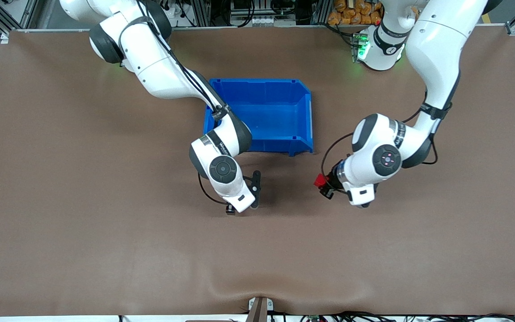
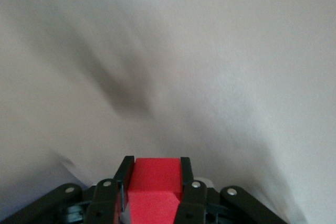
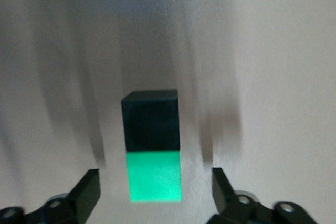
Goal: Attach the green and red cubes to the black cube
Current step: 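Open the right gripper and withdraw while the left gripper carries the red cube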
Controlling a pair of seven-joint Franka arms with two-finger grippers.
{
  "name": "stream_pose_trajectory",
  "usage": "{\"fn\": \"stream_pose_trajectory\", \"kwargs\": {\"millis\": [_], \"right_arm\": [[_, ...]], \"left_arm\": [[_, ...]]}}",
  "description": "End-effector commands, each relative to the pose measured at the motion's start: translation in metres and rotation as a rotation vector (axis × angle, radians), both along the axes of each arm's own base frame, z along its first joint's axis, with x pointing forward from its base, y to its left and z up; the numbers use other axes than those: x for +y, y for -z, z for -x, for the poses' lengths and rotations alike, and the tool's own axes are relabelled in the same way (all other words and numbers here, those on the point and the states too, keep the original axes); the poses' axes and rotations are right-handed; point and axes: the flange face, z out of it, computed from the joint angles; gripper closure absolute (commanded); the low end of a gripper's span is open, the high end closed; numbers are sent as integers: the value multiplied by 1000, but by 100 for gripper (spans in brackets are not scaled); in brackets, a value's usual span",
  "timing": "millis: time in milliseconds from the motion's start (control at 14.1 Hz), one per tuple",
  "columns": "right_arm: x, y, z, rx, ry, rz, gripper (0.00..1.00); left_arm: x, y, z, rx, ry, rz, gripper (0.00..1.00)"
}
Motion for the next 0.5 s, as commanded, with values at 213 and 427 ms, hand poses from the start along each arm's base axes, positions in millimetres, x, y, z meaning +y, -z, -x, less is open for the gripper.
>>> {"fn": "stream_pose_trajectory", "kwargs": {"millis": [213,427], "right_arm": [[-43,-76,-13,51,239,46,0],[-89,-98,-35,8,466,111,0]], "left_arm": [[-34,3,-6,23,-38,46,100],[-46,4,-8,29,-89,52,100]]}}
